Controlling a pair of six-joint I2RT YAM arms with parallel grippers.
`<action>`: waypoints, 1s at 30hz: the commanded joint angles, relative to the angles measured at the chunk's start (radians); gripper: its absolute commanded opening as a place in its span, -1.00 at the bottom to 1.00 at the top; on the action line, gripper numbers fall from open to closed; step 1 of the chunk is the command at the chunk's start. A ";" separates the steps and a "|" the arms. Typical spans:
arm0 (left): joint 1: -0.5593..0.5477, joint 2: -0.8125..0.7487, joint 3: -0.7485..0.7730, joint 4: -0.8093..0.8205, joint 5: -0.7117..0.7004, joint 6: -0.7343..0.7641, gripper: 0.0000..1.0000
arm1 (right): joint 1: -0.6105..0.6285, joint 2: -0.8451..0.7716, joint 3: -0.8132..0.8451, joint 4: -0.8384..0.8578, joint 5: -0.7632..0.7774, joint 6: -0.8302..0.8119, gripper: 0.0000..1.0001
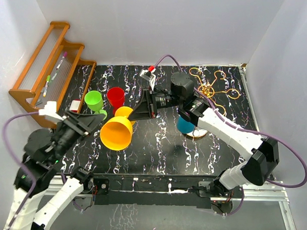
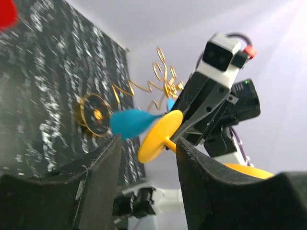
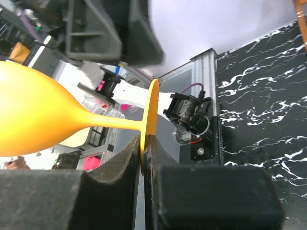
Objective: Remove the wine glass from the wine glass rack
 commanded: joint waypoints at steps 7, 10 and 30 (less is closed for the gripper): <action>0.000 -0.030 0.381 -0.493 -0.244 0.297 -0.04 | 0.006 0.017 0.067 -0.203 0.249 -0.123 -0.84; 0.000 -0.003 0.430 -0.543 -0.241 0.329 -0.04 | 0.006 0.041 0.073 -0.214 0.280 -0.109 -0.84; 0.000 0.075 0.297 -0.430 -0.087 0.389 -0.06 | 0.008 0.119 0.130 -0.282 0.332 -0.114 -0.84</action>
